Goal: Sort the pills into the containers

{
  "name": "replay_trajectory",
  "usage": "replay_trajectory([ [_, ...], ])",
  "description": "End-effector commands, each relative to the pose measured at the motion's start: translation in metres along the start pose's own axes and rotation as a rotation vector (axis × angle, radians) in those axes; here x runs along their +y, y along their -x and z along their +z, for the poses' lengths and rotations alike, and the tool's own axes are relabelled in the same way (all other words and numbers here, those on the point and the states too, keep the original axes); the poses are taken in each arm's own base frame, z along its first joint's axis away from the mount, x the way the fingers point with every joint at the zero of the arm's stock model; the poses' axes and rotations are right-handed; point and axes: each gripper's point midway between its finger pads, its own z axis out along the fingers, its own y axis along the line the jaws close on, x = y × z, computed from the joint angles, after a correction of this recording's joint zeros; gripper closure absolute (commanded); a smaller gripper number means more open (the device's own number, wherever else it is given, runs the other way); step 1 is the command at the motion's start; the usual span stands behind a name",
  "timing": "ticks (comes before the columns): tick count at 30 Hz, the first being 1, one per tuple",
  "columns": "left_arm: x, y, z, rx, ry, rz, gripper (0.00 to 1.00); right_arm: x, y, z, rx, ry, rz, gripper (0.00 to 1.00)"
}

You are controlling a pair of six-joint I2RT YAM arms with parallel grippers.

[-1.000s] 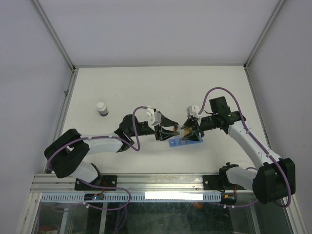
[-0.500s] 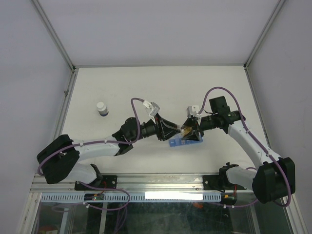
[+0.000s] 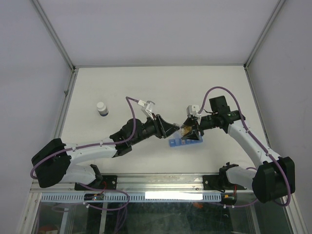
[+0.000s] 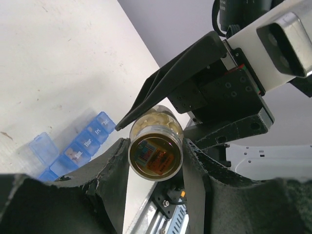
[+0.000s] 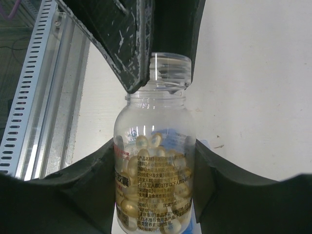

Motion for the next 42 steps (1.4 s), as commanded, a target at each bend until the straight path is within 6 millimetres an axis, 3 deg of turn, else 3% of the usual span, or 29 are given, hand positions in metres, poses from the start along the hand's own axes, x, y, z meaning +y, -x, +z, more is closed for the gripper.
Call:
replay_trajectory([
  [1,-0.029,0.053,0.0,-0.163,-0.017,-0.114,0.99,0.0,0.013,-0.001,-0.023,0.011,-0.027,1.0],
  [7,-0.023,0.062,-0.006,-0.202,0.039,-0.158,0.97,0.0,0.013,-0.001,-0.023,0.01,-0.031,1.0],
  [14,0.01,0.061,-0.014,-0.238,0.171,-0.078,0.96,0.0,0.013,-0.002,-0.022,0.009,-0.031,1.0],
  [25,0.121,0.043,-0.048,-0.223,0.6,0.134,0.87,0.0,0.014,-0.002,-0.022,0.009,-0.03,1.0],
  [32,0.2,0.035,-0.077,-0.117,0.821,0.116,0.86,0.0,0.013,-0.002,-0.02,0.006,-0.03,1.0],
  [42,0.266,0.017,-0.097,0.054,1.128,0.126,0.92,0.0,0.012,-0.002,-0.019,0.006,-0.027,1.0],
])
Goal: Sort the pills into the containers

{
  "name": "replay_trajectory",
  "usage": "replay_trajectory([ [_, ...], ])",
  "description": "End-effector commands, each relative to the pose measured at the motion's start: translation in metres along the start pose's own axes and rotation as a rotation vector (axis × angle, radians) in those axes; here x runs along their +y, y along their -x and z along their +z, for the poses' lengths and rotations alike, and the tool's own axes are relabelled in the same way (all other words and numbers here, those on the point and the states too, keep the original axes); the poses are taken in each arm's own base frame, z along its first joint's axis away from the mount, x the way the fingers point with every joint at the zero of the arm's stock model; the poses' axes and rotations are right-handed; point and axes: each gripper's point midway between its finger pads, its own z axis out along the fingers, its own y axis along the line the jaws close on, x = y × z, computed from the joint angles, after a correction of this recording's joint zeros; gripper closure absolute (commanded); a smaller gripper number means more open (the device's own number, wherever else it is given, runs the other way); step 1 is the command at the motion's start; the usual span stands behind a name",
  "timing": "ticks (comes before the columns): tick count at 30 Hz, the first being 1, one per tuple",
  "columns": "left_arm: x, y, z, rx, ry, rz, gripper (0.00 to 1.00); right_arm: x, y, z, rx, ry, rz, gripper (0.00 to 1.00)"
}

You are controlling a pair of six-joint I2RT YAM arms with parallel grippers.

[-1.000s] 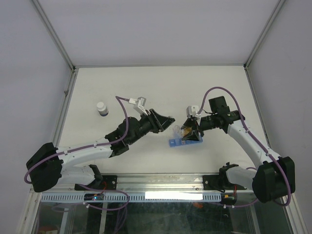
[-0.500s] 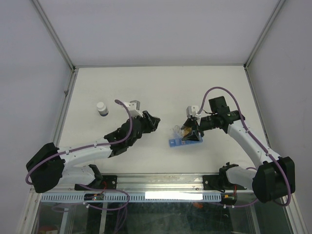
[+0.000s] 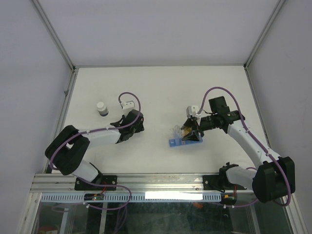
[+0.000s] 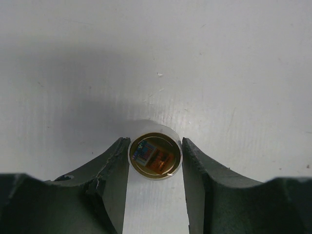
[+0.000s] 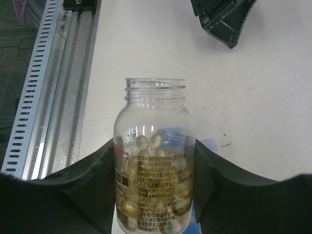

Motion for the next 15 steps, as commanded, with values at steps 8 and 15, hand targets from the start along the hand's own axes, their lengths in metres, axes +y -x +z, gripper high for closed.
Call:
replay_trajectory([
  [8,0.022,0.003,0.016,0.033,0.2,-0.016,0.9,-0.004,0.015,-0.002,-0.03,0.001,-0.052,1.0],
  [15,0.026,-0.004,0.02,0.086,0.244,-0.015,0.67,-0.003,0.016,-0.002,-0.032,0.001,-0.054,1.0],
])
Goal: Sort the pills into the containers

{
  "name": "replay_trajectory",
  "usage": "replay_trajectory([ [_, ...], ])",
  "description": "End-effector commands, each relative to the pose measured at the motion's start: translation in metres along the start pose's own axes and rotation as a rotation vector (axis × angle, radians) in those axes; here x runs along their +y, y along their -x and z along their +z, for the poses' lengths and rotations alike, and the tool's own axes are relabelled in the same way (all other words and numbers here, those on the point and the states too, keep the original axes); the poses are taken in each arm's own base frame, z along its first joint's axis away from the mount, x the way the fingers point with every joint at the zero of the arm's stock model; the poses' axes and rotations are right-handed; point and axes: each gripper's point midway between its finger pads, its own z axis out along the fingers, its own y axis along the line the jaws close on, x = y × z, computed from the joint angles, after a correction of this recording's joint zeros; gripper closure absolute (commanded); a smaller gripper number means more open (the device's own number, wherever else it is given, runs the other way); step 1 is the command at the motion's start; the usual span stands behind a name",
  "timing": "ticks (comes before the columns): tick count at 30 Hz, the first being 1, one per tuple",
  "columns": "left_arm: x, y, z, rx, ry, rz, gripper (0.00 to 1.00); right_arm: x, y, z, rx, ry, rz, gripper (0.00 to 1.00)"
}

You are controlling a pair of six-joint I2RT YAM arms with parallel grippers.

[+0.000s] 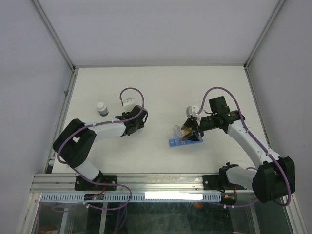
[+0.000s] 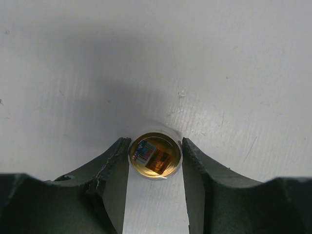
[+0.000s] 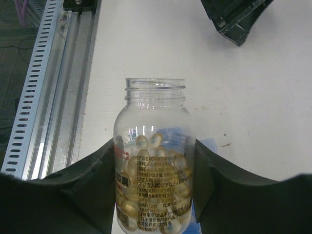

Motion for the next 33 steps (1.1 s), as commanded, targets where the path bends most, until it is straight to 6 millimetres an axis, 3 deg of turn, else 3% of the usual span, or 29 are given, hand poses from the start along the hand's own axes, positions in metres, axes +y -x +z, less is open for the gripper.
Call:
replay_trajectory([
  [1,0.01,-0.007,0.003,0.045,0.059,-0.003,0.63,-0.003,0.016,-0.002,-0.032,0.001,-0.054,1.0],
  [3,0.009,-0.007,0.0,0.047,0.052,-0.008,0.21,-0.003,0.017,-0.002,-0.033,0.0,-0.057,1.0],
  [4,0.009,-0.005,-0.002,0.045,0.048,-0.014,0.07,-0.003,0.017,-0.003,-0.033,-0.002,-0.056,1.0],
  [5,0.008,-0.003,-0.004,0.041,0.042,-0.018,0.02,-0.003,0.017,-0.003,-0.035,-0.002,-0.056,1.0],
  [10,-0.006,0.008,-0.021,0.038,-0.047,-0.037,0.01,-0.005,0.026,-0.008,-0.068,-0.01,-0.04,1.0],
  [15,-0.026,0.034,-0.056,-0.005,-0.209,-0.055,0.01,-0.012,0.058,-0.034,-0.17,-0.07,-0.005,1.0],
  [20,-0.053,0.056,-0.109,-0.106,-0.518,-0.036,0.01,-0.027,0.121,-0.081,-0.338,-0.189,0.09,1.0],
  [25,-0.07,0.072,-0.165,-0.209,-0.796,-0.035,0.01,-0.067,0.225,-0.157,-0.567,-0.514,0.14,1.0],
  [27,-0.073,0.076,-0.182,-0.231,-0.863,-0.043,0.01,-0.069,0.267,-0.182,-0.69,-0.545,0.192,1.0],
  [29,-0.077,0.078,-0.197,-0.242,-0.931,-0.035,0.01,-0.051,0.301,-0.192,-0.835,-0.451,0.221,1.0],
  [30,-0.08,0.077,-0.205,-0.244,-0.974,-0.027,0.01,-0.033,0.315,-0.19,-0.891,-0.36,0.207,1.0],
  [33,-0.091,0.074,-0.238,-0.271,-1.162,0.016,0.01,0.046,0.329,-0.169,-0.888,-0.126,0.056,1.0],
])
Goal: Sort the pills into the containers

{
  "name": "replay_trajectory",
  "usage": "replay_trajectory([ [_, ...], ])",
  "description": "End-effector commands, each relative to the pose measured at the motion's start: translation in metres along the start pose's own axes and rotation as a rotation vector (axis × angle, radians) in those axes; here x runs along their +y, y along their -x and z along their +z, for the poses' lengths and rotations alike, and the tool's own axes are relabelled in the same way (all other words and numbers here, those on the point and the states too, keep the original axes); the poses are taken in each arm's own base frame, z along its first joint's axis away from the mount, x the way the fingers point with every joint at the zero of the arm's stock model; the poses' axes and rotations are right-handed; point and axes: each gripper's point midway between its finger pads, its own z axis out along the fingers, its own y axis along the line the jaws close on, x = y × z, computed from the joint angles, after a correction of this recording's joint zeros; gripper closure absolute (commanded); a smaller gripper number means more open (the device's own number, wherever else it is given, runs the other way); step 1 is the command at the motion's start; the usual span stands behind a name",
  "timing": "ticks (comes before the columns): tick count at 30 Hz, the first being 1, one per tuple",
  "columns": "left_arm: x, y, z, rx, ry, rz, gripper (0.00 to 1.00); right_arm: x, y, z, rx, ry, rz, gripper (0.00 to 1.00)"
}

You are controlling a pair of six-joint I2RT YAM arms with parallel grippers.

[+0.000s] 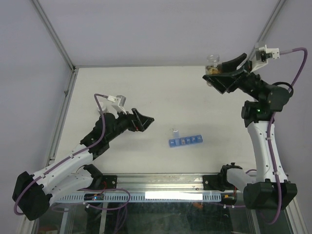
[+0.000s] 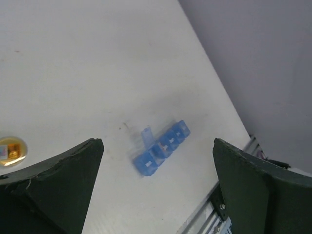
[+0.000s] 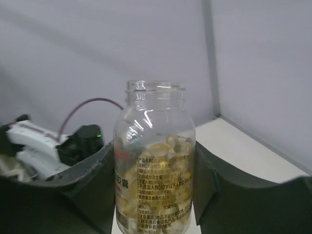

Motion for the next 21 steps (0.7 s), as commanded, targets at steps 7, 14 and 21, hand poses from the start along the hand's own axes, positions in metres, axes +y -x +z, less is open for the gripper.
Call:
replay_trajectory([
  [7,-0.103,0.025,-0.052,-0.168,-0.627,0.144,0.01,0.07,0.081,-0.003,-0.084,0.035,-0.023,1.0],
  [14,-0.108,0.018,-0.053,-0.128,-0.665,0.148,0.01,0.035,0.087,-0.002,-0.165,-0.046,-0.087,1.0],
  [21,-0.11,0.015,-0.049,-0.103,-0.676,0.17,0.01,0.014,0.088,0.004,-0.219,-0.033,0.059,1.0],
])
